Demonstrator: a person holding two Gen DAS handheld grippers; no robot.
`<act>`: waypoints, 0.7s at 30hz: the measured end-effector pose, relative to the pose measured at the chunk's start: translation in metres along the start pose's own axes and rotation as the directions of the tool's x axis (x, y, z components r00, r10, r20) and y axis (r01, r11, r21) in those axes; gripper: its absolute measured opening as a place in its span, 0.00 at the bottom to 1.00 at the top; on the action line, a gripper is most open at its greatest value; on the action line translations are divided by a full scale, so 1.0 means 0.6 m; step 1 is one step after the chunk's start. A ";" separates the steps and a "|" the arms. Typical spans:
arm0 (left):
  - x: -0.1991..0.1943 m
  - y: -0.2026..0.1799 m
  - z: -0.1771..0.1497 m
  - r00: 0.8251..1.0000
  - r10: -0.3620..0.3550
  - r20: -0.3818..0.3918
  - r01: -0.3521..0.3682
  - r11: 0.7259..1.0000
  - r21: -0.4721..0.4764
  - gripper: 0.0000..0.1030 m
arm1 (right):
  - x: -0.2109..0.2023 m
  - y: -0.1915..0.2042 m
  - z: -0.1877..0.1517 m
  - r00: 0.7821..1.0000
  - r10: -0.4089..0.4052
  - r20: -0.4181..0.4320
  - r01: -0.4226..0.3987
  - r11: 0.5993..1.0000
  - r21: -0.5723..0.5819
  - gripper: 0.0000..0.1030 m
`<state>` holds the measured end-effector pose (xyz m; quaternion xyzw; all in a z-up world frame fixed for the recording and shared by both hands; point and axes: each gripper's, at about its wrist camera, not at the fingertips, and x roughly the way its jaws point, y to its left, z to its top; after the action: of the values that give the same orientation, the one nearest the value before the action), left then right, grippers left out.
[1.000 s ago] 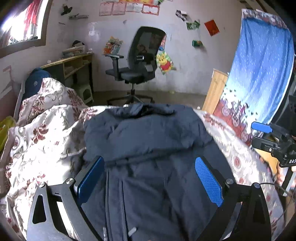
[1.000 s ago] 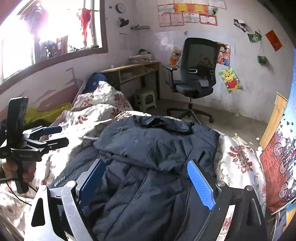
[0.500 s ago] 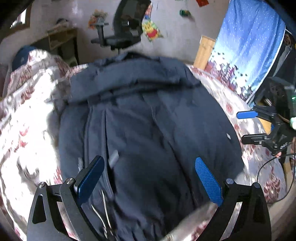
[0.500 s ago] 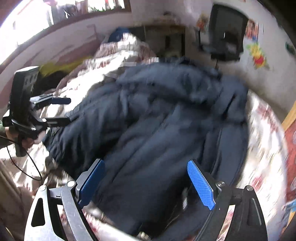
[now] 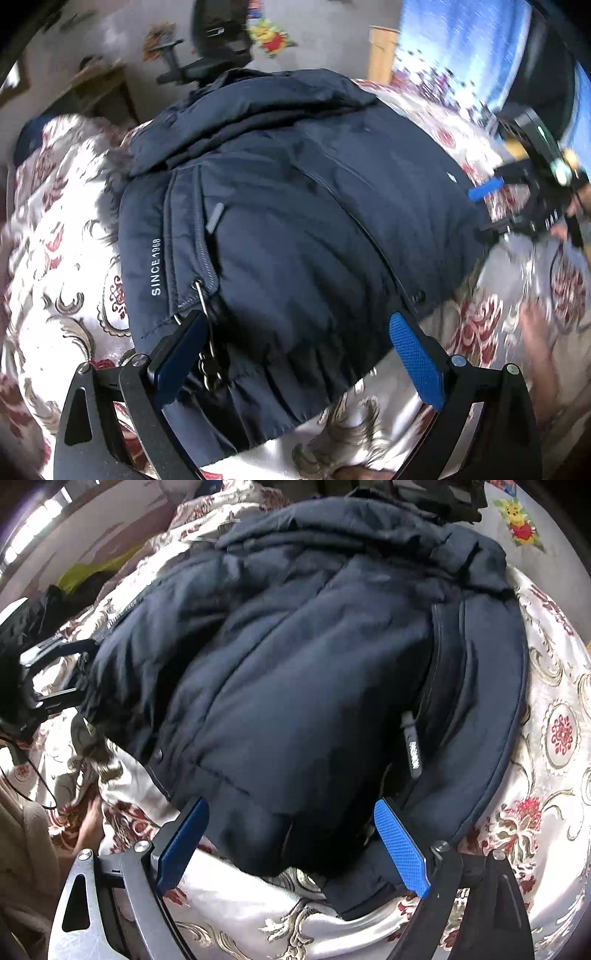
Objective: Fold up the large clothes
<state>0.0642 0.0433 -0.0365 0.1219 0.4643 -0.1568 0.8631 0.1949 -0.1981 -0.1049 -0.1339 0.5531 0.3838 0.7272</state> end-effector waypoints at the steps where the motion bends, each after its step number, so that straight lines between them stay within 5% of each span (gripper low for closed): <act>1: 0.000 -0.006 -0.005 1.000 0.007 -0.002 -0.007 1.000 0.023 0.93 | 0.003 0.004 -0.002 1.000 -0.001 -0.009 0.001 1.000 -0.012 0.88; 8: 0.014 -0.032 -0.043 0.995 0.099 -0.013 -0.096 0.986 0.137 0.93 | 0.024 0.028 -0.016 0.997 -0.055 -0.053 0.051 0.995 -0.087 0.88; 21: 0.047 -0.025 -0.064 0.991 0.118 -0.069 -0.093 0.952 0.291 0.93 | 0.076 0.034 -0.032 0.982 -0.150 -0.116 0.133 0.981 -0.141 0.88</act>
<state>0.0436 0.0385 -0.0821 0.2768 0.4659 -0.1708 0.8229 0.1710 -0.1775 -0.1482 -0.2449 0.5602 0.3576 0.7059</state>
